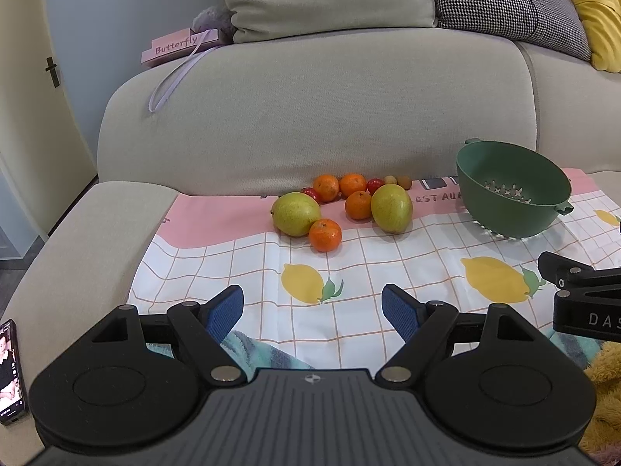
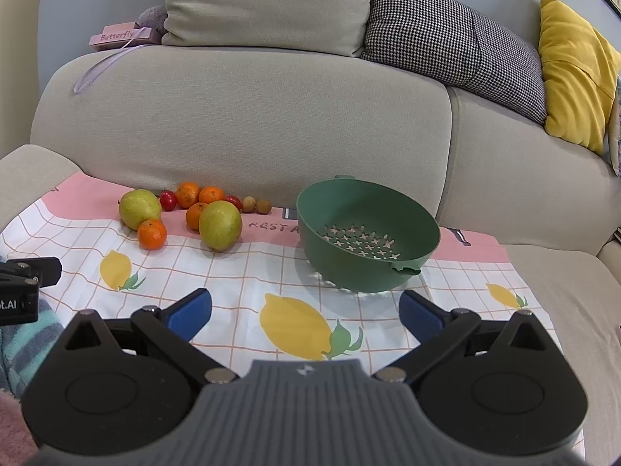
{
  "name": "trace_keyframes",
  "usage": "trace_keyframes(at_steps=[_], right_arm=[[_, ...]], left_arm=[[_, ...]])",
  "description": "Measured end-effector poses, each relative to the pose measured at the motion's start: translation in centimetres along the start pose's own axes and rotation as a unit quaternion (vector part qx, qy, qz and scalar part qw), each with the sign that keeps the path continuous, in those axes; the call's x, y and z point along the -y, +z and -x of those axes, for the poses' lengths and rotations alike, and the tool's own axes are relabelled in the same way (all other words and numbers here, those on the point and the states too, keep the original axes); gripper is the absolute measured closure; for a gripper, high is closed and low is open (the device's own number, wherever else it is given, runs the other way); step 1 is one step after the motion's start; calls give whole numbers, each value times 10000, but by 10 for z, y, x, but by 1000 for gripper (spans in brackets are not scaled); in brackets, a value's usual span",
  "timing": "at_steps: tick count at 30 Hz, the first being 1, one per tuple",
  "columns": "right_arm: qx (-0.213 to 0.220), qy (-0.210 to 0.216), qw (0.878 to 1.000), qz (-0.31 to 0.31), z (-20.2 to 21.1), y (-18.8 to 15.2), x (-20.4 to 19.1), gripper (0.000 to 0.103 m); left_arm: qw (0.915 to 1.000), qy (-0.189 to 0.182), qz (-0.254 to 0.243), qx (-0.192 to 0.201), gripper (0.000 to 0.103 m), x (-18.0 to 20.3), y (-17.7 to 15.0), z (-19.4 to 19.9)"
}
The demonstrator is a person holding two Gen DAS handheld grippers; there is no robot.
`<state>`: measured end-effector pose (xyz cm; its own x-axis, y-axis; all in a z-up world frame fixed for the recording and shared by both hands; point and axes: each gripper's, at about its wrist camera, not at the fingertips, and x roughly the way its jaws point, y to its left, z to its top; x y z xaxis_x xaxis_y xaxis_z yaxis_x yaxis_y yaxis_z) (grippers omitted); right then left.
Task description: Organize fruits
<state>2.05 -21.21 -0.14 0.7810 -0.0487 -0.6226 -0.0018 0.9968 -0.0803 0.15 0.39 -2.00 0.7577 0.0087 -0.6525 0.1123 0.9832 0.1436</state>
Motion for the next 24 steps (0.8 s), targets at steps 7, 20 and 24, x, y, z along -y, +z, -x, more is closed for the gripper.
trace_keyframes(at_steps=[7,20,24], right_arm=[[10,-10,10000,9,0,0,3,4],[-28,-115,9999,-67,3,-2,6,4],[-33,-112,9999,-96,4,-3,6,4]], left_arm=[[10000,4,-9,19,8,0,2,1],[9999,-8,-132,-5,8,6,4,4],[9999,-38,-124,-31,8,5,5,3]])
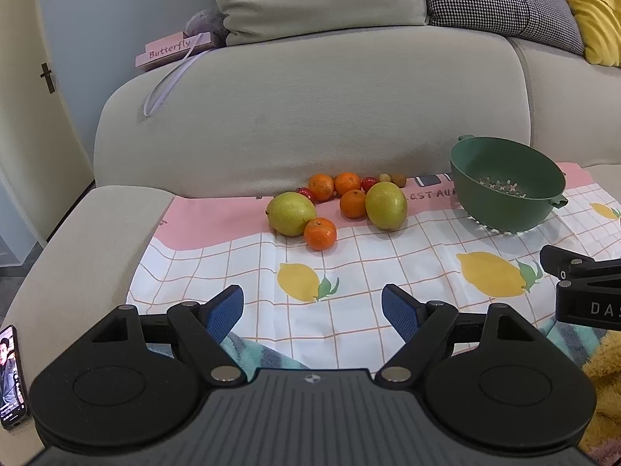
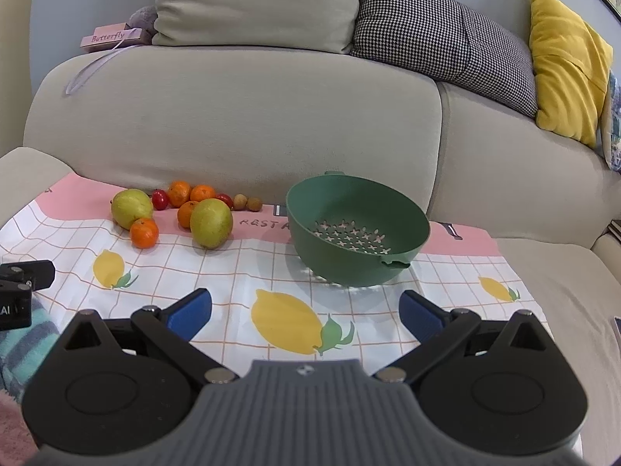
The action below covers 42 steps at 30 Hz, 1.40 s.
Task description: Organize fruits
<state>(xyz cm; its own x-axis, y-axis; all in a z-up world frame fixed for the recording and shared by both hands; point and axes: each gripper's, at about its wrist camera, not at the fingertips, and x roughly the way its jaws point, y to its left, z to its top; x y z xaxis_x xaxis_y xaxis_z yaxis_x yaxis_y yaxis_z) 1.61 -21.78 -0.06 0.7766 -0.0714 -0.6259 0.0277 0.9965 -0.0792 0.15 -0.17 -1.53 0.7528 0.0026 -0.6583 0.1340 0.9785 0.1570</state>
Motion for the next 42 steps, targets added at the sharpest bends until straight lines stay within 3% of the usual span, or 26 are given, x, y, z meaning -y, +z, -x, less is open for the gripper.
trace_keyframes(at_steps=[10,15,20,24,28,33,38,42], right_arm=[[-3,169,9998,-71,-3,-2,0,4],[256,597,9977,-197,-2,-4,2,4],[274,737,9968,-108,-7,-2,-3,4],[236,837,9962,-19,-13,2,-7,4],[266,926,9953,75,-22,7,-12,8],[284,1027,9941,209,-36,17,-20,15],[328,1241,9909,407,-53,28,-32,21],[331,1336,9894,460,-69,37,-41,21]], left_arm=[[9998,-198,83,-12,15,-1,3,-3],[9997,-234,41,-91,17,-6,4,-8],[9991,-401,15,-148,18,-14,13,-16],[9999,-124,-49,-10,18,-19,21,-22],[9999,-136,15,-75,19,-27,28,-32],[9994,-270,11,-218,41,-37,36,-48],[9987,-358,338,105,41,-56,44,-58],[9989,-301,350,-9,40,-65,53,-72]])
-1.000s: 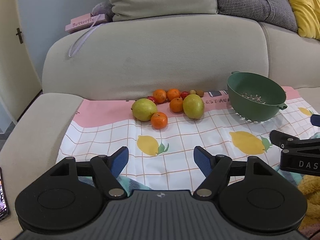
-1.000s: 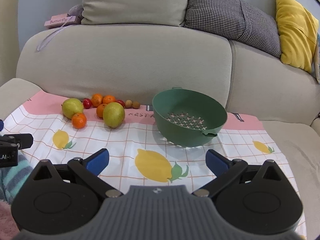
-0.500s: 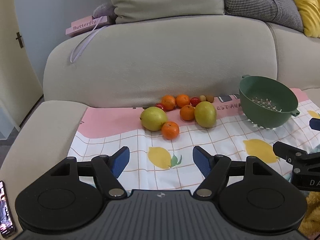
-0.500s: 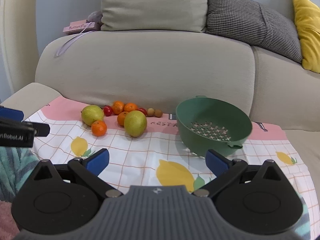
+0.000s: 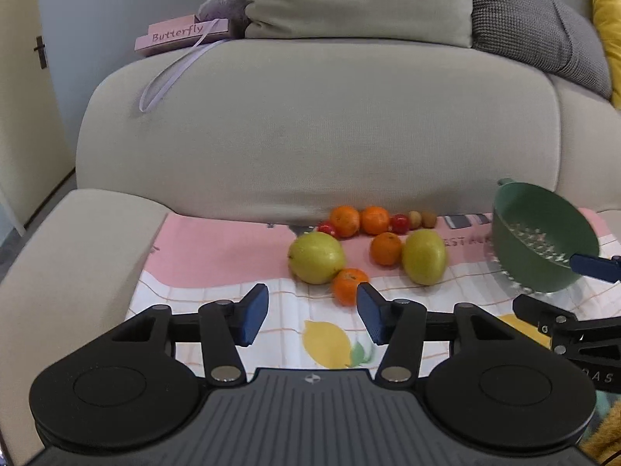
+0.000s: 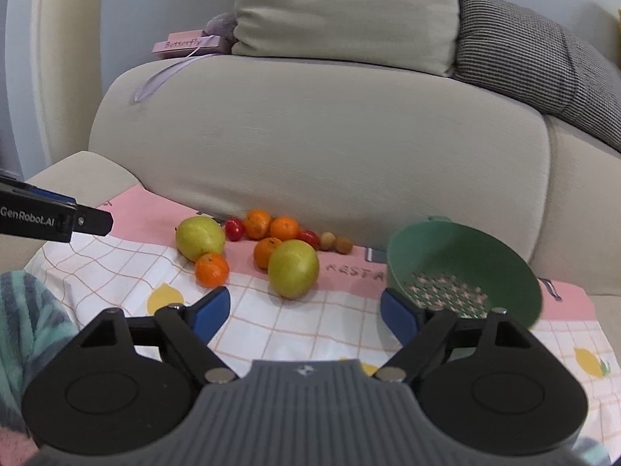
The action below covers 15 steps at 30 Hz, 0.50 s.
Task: Organize fruits
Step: 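Move the left tool to the large pear while the right tool approaches the other pear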
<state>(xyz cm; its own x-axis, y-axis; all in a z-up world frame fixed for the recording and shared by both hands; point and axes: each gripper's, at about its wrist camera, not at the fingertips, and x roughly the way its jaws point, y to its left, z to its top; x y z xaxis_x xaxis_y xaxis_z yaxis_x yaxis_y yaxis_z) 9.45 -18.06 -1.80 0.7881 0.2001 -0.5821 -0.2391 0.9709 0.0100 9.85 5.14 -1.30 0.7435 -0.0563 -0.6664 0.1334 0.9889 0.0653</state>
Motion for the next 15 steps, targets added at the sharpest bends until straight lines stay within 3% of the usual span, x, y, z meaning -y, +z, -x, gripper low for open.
trace_keyframes(at_steps=[2,5,7,11,15], right_arm=[[-30,21,10000,-3,-10,4,-2,21],[-91,101,9999,-35,-25,10,-3,18],[-136,143,9998,-54,-37,15,-4,13],[-183,127,9998,-7,-59,25,-7,13],[-276,231,9993,-82,-83,33,-5,13]], left_arm=[[9996,156,-212,-34,33,2,3,-5],[9993,281,-186,-129,34,-1,11,-17],[9998,63,79,-194,40,-8,17,-26],[9994,-69,-234,-255,41,-3,26,-45],[9987,-196,-132,-452,41,-6,36,-68]])
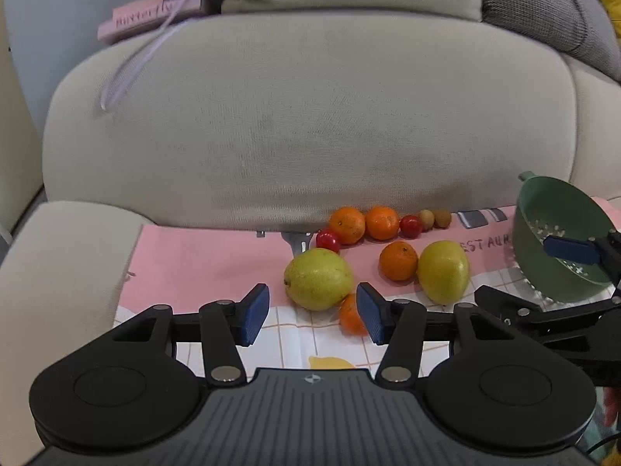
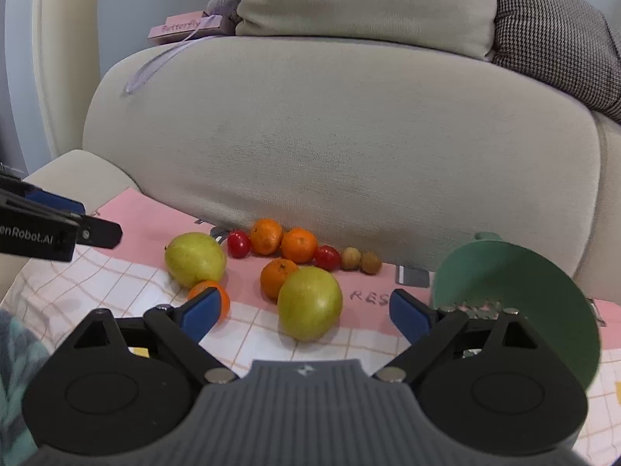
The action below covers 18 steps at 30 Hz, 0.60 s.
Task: Organize fruits
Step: 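Move the left tool to the large pear while the right tool approaches the other pear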
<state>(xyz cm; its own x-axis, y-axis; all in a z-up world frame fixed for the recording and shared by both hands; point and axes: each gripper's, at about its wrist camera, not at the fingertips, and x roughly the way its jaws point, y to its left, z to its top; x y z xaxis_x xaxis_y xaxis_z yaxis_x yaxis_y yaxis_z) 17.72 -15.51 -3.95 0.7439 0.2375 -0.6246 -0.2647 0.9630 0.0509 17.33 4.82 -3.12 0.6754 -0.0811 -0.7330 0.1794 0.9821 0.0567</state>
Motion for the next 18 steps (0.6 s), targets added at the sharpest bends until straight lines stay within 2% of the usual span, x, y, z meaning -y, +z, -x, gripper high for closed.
trace_keyframes(at_steps=[3,7,9,18], right_arm=[[-165,52,9998,-102,-19,4,-3,17],[-399,39,9990,-180,-41,2,-8,28],[-482,36,9986,-227,-50,0,-8,28],[-783,64,9956,-518,-84,-2,-5,28]], left_arm=[[10000,-14,0,-99,38,-1,6,-18],[9995,-56,-32,-294,34,0,9,-46],[9992,-139,2,-368,27,1,9,-59],[9964,-537,477,-457,26,-13,6,-95]])
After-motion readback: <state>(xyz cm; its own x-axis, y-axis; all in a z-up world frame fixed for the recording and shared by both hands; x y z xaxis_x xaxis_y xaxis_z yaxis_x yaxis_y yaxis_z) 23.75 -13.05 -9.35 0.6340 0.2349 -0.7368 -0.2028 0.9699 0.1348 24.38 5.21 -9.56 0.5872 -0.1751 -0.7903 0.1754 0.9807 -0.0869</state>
